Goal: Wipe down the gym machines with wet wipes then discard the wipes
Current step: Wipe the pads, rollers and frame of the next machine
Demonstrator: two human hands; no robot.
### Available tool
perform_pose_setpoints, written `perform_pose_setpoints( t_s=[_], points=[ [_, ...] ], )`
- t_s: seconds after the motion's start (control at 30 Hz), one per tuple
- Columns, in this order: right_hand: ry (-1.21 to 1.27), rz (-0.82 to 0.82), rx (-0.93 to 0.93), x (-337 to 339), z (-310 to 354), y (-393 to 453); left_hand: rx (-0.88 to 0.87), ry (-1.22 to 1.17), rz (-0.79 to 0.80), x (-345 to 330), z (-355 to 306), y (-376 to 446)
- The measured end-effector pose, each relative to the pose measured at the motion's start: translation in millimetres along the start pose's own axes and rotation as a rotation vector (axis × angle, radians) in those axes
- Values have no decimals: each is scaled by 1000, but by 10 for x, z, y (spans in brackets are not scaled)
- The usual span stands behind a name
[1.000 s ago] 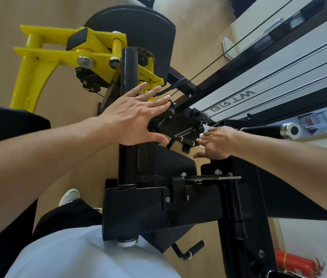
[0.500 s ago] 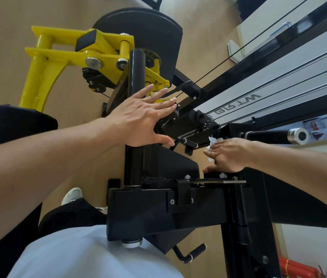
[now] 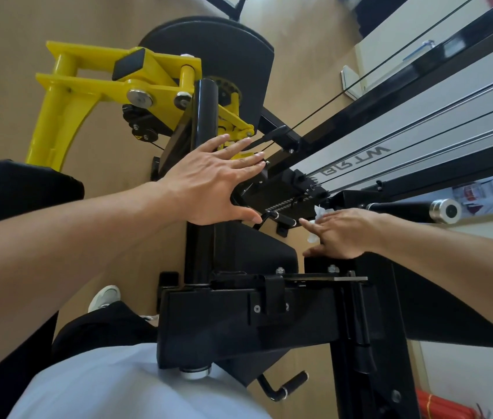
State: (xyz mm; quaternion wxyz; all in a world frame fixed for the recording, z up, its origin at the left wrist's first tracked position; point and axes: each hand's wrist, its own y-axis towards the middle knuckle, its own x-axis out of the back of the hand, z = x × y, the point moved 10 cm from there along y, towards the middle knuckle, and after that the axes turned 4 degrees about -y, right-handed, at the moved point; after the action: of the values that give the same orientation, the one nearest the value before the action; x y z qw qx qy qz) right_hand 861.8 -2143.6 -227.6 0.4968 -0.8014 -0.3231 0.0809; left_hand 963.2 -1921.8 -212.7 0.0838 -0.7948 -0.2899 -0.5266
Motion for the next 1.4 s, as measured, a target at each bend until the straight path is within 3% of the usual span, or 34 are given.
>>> perform_pose_setpoints(
  t_s=[0.17,0.37,0.53,0.7,0.87,1.03,1.2,1.4],
  points=[
    [-81,-44,-29,95,-21,256,1,4,8,-10,-3,4],
    [-73,70,84,-169,185,2,18,-19,-7,17,7,1],
    [-73,-73,-30,149,-75,268,10,-10,-7,-2,-5,2],
    [17,106,56,-249,224,151,19,-7,-13,10,3,8],
    [-7,-45,-63,121,-62,245,15,-9,-7,7,-3,4],
    [-1,107,27,-219,160,124,16,-5,-4,19,-7,2],
    [36,-59,-116,191,-111,216,14,3,-6,3,-9,1],
    [224,247,-32,-230,260,46,19,-4,-9,10,-2,4]
  ],
)
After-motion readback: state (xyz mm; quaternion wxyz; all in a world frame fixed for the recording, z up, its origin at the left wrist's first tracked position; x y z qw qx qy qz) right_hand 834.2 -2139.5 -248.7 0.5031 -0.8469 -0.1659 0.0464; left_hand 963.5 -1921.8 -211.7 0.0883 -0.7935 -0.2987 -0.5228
